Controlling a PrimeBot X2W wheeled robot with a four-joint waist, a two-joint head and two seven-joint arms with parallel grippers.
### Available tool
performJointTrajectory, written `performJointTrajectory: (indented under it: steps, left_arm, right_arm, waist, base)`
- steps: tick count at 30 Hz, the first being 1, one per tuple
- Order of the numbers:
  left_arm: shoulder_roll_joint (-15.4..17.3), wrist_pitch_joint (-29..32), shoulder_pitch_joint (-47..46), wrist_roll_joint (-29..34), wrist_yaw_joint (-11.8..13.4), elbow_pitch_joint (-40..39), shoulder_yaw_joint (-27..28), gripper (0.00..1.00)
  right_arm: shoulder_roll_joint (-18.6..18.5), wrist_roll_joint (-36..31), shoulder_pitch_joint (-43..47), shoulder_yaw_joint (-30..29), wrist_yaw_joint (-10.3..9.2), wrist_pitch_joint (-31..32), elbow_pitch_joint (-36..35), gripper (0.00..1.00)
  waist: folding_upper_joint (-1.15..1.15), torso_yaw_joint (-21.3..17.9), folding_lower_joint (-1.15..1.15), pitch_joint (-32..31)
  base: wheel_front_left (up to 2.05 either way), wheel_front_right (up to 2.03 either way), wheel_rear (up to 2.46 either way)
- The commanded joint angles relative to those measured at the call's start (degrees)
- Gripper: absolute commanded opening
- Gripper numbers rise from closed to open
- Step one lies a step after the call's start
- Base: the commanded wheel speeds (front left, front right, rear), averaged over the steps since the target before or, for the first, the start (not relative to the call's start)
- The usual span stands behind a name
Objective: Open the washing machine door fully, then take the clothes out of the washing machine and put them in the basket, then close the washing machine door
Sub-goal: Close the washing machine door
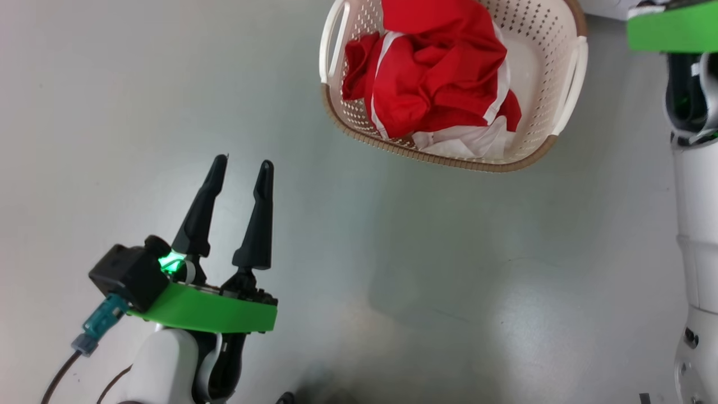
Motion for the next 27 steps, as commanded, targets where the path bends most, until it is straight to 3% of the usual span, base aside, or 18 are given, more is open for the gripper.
performJointTrajectory:
  steps: [1,9,16,19,20,21,22,23,27]
  left_arm:
    - [1.5,-0.5,0.1,-0.2,-0.3,-1.4,1.6,1.0]
    - [1.5,-0.5,-0.3,-0.3,-0.3,-1.3,1.2,1.0]
    - [1.5,-0.5,0.2,0.3,-0.3,-0.2,1.8,1.0]
    - [1.5,-0.5,0.7,0.9,-0.3,0.3,2.4,1.0]
    - [1.5,-0.5,0.9,1.1,-0.3,0.5,2.7,1.0]
    - [1.5,-0.5,0.9,1.1,-0.3,0.5,2.7,1.0]
    - [1.5,-0.5,1.1,1.4,-0.3,0.6,2.9,1.0]
    - [1.5,-0.5,1.3,1.7,-0.3,0.8,3.1,1.0]
    - [1.5,-0.5,2.2,3.1,-0.3,1.5,3.9,1.0]
  right_arm:
    - [1.3,-0.4,-1.4,-0.3,-0.08,-0.3,-1.5,0.0]
    - [1.9,-0.8,-3.1,-1.2,-0.08,-0.3,-1.8,0.0]
    - [2.1,-0.2,2.3,2.7,-0.08,-0.3,-0.7,0.0]
    - [2.2,0.4,5.4,4.0,-0.08,-0.3,-0.4,0.36]
    - [2.3,0.6,6.5,4.6,-0.08,-0.3,-0.3,0.55]
    - [2.3,0.6,6.5,4.6,-0.08,-0.3,-0.3,0.55]
    - [2.3,0.7,7.6,5.0,-0.08,-0.3,-0.4,0.82]
    - [2.4,0.9,8.8,5.3,-0.08,-0.3,-0.5,1.0]
    - [2.8,1.5,13.4,5.8,-0.08,-0.3,-0.8,1.0]
  waist:
    - [0.0,0.5,0.0,0.7]
    - [0.0,0.6,0.0,1.2]
    - [0.0,-0.7,0.0,-1.7]
    - [0.0,-1.7,0.0,-3.4]
    - [0.0,-2.0,0.0,-4.1]
    - [0.0,-2.0,0.0,-4.1]
    - [0.0,-2.4,0.0,-4.7]
    - [0.0,-2.7,0.0,-5.4]
    - [0.0,-4.0,0.0,-7.9]
  base:
    - [0.0,0.0,0.0]
    - [0.0,0.0,0.0]
    - [0.0,0.0,0.0]
    - [0.0,0.0,0.0]
    - [0.0,0.0,0.0]
    - [0.0,0.0,0.0]
    - [0.0,0.0,0.0]
    - [0.0,0.0,0.0]
    - [0.0,0.0,0.0]
